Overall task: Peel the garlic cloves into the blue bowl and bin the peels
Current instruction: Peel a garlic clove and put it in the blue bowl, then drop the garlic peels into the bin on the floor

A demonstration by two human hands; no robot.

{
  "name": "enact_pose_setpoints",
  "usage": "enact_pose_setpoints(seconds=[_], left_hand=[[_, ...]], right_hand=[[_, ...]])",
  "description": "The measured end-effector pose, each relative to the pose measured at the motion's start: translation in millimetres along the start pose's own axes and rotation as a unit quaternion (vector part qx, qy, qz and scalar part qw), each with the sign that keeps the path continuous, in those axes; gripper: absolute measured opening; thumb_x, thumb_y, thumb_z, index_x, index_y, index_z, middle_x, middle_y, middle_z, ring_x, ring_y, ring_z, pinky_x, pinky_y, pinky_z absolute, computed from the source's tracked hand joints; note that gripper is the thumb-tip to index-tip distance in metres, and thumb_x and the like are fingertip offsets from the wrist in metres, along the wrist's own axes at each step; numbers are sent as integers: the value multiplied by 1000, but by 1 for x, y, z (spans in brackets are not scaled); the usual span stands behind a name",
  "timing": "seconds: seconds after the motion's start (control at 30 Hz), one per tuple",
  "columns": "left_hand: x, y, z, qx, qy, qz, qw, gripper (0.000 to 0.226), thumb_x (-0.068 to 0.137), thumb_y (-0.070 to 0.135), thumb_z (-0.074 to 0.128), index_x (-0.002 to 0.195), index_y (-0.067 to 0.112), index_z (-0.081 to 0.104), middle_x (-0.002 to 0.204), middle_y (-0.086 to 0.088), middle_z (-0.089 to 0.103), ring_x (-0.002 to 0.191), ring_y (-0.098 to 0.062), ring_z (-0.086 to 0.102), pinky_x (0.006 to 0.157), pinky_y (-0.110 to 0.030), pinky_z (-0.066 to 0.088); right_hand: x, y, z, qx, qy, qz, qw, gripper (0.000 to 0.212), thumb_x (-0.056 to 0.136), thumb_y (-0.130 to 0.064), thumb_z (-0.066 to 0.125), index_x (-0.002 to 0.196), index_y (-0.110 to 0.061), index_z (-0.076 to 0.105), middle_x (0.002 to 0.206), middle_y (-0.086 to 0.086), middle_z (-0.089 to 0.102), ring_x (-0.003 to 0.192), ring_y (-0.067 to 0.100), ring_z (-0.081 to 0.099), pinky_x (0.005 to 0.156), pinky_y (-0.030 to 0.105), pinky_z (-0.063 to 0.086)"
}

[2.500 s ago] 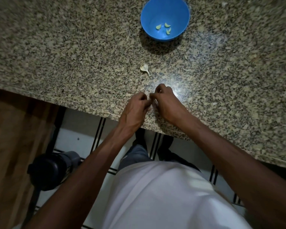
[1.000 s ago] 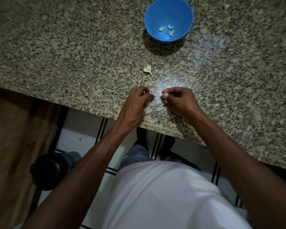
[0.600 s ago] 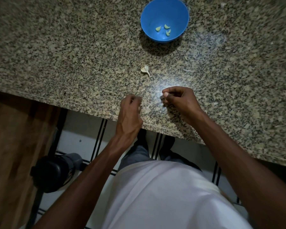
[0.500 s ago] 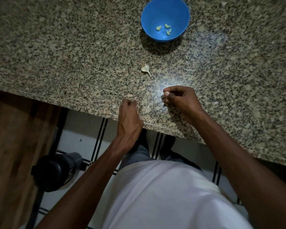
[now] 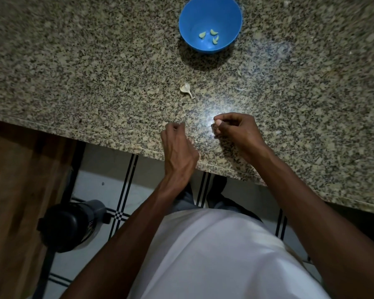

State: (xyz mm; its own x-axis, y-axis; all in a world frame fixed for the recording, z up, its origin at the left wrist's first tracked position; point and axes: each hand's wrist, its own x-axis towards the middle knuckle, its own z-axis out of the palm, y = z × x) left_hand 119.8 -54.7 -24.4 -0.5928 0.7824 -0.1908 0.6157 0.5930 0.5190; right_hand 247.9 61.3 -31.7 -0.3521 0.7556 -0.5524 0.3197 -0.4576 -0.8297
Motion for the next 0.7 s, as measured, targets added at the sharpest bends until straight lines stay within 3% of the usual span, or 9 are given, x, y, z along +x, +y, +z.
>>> enact_pose_setpoints(seconds=[0.1,0.2,0.3,0.4,0.57,0.7], left_hand=[[0,1,0,21,-37,10,999,42,100,14,60,140,3,53,142,-13,41,131,-22,35,107,-35,43],[-8,10,7,17,-68,57,996,49,101,31,63,142,6,53,137,-10,43,126,-20,38,99,-29,42],[-9,11,13,48,-53,80,994,40,100,21,66,137,8,60,129,-8,51,121,-21,44,94,-29,49],[-2,9,13,111,-48,104,987,21,100,7,64,120,7,71,117,-6,58,111,-21,50,80,-29,53],[4,18,13,193,-71,138,969,8,93,-4,67,91,1,73,101,-14,64,92,-27,60,64,-30,38],[2,17,14,194,-80,180,961,15,81,-15,68,91,-3,71,90,-20,64,83,-36,63,61,-33,35]], right_hand=[[1,0,-2,-4,3,-1,1000,6,97,-10,73,100,-12,79,78,9,73,78,18,71,94,55,60],[1,2,-2,-3,1,-1,1000,8,96,-12,74,103,-10,79,80,8,75,77,16,72,93,49,62],[0,4,-1,-1,2,0,1000,9,96,-11,75,104,-9,78,80,6,75,75,13,72,88,42,63],[0,5,0,1,2,3,1000,10,96,-9,74,105,-8,78,82,7,76,75,13,71,84,36,64],[-3,5,6,6,-7,5,1000,12,96,-9,74,107,-6,78,89,11,77,74,12,71,76,31,62],[-3,7,13,12,-9,3,1000,12,97,-9,72,108,-6,78,90,11,76,75,13,70,74,28,59]])
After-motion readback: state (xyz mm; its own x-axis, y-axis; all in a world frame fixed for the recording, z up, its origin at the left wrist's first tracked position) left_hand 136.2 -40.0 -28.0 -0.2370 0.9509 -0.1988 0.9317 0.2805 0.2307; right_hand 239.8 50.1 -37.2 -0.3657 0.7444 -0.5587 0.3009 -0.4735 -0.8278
